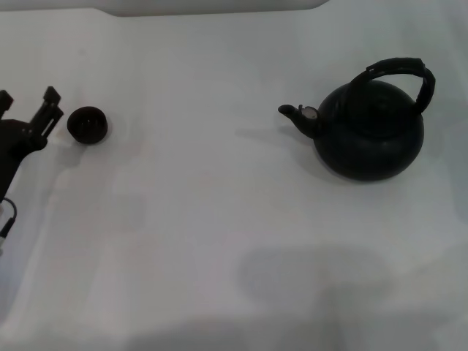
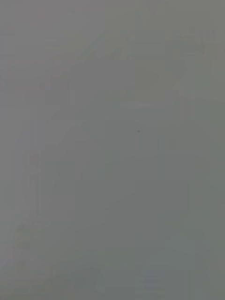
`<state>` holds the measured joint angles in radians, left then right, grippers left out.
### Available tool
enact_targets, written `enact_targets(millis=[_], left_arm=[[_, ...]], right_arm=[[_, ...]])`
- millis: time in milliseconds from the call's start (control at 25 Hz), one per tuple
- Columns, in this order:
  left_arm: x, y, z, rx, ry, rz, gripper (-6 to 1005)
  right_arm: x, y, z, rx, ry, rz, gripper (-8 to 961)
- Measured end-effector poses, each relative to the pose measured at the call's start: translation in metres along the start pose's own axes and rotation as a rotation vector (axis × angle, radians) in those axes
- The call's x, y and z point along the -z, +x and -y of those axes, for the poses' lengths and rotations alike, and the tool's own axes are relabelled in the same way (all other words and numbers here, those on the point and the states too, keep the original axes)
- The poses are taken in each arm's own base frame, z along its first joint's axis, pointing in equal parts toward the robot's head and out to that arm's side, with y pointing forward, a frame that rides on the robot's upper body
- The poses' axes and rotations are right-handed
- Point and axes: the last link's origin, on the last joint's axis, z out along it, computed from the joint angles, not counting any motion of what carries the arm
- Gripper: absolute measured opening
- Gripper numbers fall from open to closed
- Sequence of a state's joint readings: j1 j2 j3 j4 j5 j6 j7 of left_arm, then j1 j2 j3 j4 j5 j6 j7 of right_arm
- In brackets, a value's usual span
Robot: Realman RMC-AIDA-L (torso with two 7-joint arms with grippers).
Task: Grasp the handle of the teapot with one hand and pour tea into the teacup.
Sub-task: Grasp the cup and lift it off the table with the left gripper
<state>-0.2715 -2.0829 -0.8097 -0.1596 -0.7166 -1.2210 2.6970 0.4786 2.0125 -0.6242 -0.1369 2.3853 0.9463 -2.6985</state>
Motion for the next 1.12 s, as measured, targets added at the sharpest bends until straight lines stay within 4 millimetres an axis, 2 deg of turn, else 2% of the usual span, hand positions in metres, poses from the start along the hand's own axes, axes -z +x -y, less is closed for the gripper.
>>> enact_targets(millis=[400, 1120], left_arm=[[-0.014, -0.015, -0.008, -0.069, -0.052, 0.135, 890], [-0.027, -0.02, -0.016, -0.171, -0.096, 0.196, 891]], right_arm=[[-0.001, 0.0, -0.002, -0.005, -0.009, -0.001, 831], [-0.004, -0.001, -0.007, -0.009, -0.02, 0.001, 831]])
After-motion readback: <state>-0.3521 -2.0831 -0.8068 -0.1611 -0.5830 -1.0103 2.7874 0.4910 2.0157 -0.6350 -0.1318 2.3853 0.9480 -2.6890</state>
